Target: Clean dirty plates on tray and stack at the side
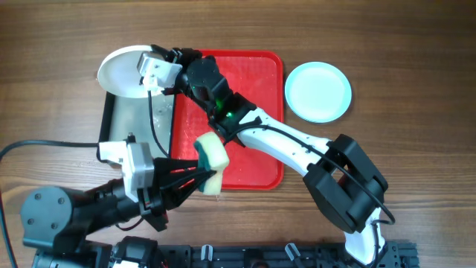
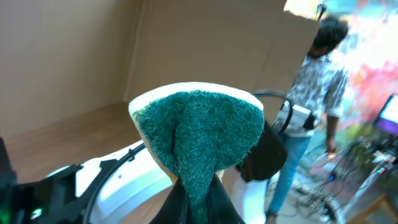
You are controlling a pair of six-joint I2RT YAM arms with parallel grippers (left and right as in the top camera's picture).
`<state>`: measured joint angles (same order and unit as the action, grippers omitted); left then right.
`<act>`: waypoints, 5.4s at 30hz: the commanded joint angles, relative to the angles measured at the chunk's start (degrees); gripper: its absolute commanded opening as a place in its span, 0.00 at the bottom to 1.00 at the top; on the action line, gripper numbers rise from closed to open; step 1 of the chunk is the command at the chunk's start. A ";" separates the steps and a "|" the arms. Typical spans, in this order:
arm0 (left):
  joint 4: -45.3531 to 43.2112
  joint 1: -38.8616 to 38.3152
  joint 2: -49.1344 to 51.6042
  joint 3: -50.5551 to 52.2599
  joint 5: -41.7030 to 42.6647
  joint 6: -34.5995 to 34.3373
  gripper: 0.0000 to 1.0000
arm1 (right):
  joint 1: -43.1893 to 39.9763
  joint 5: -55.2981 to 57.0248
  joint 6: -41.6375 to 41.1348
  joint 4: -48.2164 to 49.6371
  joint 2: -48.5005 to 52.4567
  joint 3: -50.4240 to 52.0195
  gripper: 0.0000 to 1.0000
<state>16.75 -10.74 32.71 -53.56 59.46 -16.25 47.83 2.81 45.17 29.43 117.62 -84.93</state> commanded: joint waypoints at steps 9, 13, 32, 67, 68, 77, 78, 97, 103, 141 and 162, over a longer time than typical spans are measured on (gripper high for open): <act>14.29 2.03 -0.31 0.09 -18.47 27.04 0.04 | 0.20 -1.62 3.15 1.53 0.20 -1.31 0.04; 16.13 2.03 -0.31 0.09 -23.96 28.13 0.04 | 0.20 -1.64 3.74 3.21 0.20 -1.31 0.04; 18.60 2.03 -0.31 0.09 -31.10 28.06 0.04 | -1.42 -1.20 -30.56 -6.21 0.92 -1.31 0.04; 15.19 2.01 35.76 0.09 -45.62 18.69 0.04 | -38.32 -43.60 -67.69 -56.11 -8.31 -1.33 0.04; 15.19 2.01 36.72 0.09 -45.62 18.21 0.04 | -39.85 -43.56 -67.63 -57.29 -8.31 -1.33 0.04; 13.11 2.03 44.92 0.09 -47.93 15.50 0.04 | -49.99 -35.80 -60.26 -69.55 -8.31 -1.31 0.04; 12.50 2.03 45.66 0.09 -49.27 14.43 0.04 | -50.64 -33.53 -59.52 -70.84 -8.31 -1.31 0.05; 10.01 1.86 55.80 0.09 -44.87 9.31 0.04 | -52.19 -13.22 -55.80 -78.34 -7.21 0.22 0.34; 9.33 1.86 55.91 0.09 -44.89 9.33 0.04 | -52.11 -21.99 -55.56 -77.79 -7.21 0.22 0.35; 9.88 1.86 55.91 0.09 -44.89 9.31 0.04 | -39.65 -14.47 -52.83 -71.78 0.15 0.17 0.04; 10.23 1.86 55.91 0.09 -44.24 9.33 0.04 | -51.04 -14.75 -52.85 -75.67 -7.37 -2.23 0.04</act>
<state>26.98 -9.15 88.49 -53.54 14.04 -6.37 0.01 -11.33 -7.84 -45.60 111.18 -87.15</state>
